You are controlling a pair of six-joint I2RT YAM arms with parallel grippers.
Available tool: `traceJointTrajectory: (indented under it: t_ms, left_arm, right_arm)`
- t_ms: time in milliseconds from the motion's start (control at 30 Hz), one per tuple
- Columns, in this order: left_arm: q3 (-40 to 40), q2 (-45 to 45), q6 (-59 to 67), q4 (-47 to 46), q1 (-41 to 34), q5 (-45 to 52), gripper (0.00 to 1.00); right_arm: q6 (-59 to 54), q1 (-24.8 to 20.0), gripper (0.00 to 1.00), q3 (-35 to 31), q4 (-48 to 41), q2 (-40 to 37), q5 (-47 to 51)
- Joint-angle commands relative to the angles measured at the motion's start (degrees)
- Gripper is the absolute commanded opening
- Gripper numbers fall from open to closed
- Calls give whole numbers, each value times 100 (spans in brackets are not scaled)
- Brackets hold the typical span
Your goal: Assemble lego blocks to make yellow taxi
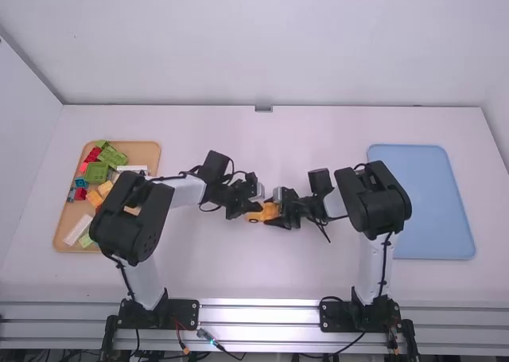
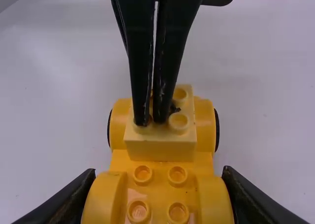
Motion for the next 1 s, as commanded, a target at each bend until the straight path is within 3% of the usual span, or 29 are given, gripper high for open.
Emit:
traceJointTrajectory:
  t_ms: [0,300,733,967]
  left_arm:
    - [-50,192,245,-203,122,-509,2]
    - [83,-509,986,-501,654,979,2]
    - [-28,-509,1073,-715,664,861,2]
    - [-74,-509,1012,-874,400,181,2]
  right_arm:
    - [131,109,54,-39,-94,127,245]
    - [133,109,54,-39,-96,127,243]
    - [129,105,54,-39,-90,127,243]
    - [177,96,54,-39,-11,127,240]
